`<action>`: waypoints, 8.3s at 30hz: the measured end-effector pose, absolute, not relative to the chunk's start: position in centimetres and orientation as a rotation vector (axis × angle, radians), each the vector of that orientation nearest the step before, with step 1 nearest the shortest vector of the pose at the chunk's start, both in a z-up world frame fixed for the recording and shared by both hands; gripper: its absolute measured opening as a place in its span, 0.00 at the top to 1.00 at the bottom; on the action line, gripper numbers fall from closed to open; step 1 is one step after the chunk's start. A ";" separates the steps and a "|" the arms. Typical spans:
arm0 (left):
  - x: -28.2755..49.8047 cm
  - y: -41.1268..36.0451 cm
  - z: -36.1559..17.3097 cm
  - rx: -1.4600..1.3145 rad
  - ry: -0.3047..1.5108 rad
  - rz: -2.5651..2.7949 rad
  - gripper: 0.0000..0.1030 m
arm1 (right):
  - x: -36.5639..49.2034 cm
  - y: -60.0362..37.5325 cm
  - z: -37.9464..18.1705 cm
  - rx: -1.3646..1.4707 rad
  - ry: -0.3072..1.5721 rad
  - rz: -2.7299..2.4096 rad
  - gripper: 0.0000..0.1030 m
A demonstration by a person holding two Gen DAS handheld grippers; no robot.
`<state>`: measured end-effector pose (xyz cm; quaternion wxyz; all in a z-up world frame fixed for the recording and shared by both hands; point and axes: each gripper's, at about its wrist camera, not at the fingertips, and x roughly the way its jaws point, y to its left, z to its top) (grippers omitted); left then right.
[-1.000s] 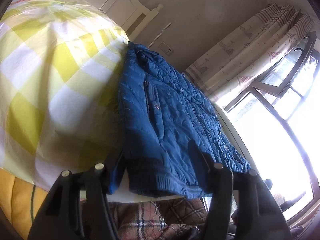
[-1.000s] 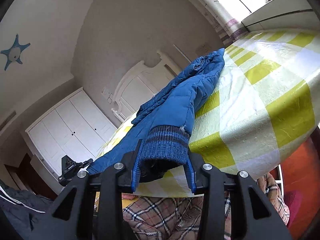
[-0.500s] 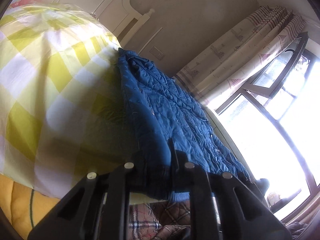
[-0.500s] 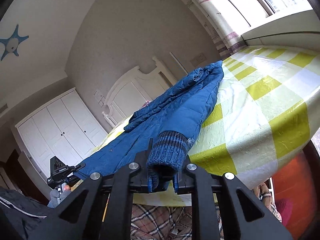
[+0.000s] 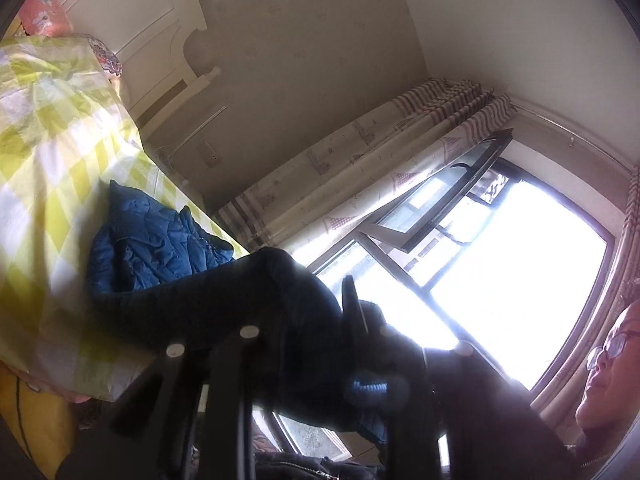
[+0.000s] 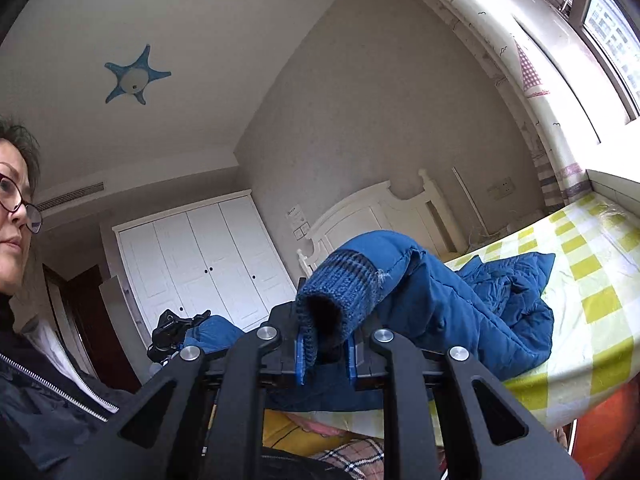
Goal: Fold large clothes
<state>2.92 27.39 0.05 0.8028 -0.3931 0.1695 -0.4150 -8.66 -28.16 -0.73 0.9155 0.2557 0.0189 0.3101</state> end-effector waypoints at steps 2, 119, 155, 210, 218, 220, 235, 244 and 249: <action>8.2 26.5 1.5 -0.863 0.388 -0.827 0.77 | -4.0 -28.4 1.5 0.530 0.075 0.570 0.83; 48.2 1.7 -9.5 0.172 0.907 -0.212 0.02 | 41.8 -20.7 -6.1 -0.039 0.803 -0.110 0.33; 50.2 8.5 -8.9 -0.035 0.952 -0.266 0.03 | 41.6 -28.1 -9.5 0.340 0.836 -0.017 0.27; 40.5 11.5 -8.1 0.112 0.892 -0.101 0.02 | 34.1 -25.9 -9.1 0.244 0.847 0.020 0.13; 31.8 5.5 -2.8 0.141 0.736 -0.210 0.02 | 26.6 -15.7 -3.9 -0.030 0.685 0.201 0.12; 31.2 2.3 -4.5 0.219 0.756 -0.253 0.02 | 26.3 -12.4 -5.3 -0.119 0.748 0.267 0.12; 31.7 13.1 -8.3 0.057 0.825 -0.059 0.02 | 23.6 -21.5 -8.1 -0.012 0.761 0.065 0.10; 30.5 13.5 -7.8 -0.002 0.826 -0.010 0.06 | 22.9 -22.6 -8.6 0.070 0.784 -0.027 0.10; 25.8 7.2 -5.3 0.076 0.720 -0.203 0.04 | 19.6 -16.9 -6.0 -0.005 0.669 0.128 0.10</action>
